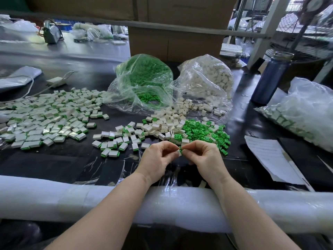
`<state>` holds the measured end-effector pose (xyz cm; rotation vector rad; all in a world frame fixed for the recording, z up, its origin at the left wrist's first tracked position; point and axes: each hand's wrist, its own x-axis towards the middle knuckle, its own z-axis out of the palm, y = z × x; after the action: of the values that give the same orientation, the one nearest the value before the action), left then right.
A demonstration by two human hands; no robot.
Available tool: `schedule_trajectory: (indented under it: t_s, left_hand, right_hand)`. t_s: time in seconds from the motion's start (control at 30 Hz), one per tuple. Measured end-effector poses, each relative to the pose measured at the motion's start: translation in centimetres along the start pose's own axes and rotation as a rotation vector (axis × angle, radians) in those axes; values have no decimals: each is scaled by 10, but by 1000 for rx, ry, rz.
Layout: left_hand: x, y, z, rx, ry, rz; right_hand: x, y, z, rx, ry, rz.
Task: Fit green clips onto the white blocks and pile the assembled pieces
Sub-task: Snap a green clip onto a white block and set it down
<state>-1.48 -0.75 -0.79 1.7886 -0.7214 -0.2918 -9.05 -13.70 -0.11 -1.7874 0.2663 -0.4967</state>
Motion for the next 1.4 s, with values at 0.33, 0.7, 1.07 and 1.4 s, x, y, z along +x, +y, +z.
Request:
schedule_trajectory:
  t_s: [0.33, 0.7, 1.07, 1.4]
  left_hand:
    - [-1, 1, 0, -8, -25, -29]
    - [-3, 2, 1, 109, -30, 36]
    - [-2, 1, 0, 45, 4, 29]
    - [-2, 1, -3, 65, -54, -55]
  right_hand:
    - [-2, -2, -1, -55, -46, 36]
    - [-1, -2, -1, -37, -58, 67]
    - [0, -3, -3, 166, -26, 146]
    - [-1, -4, 0, 30, -45, 164]
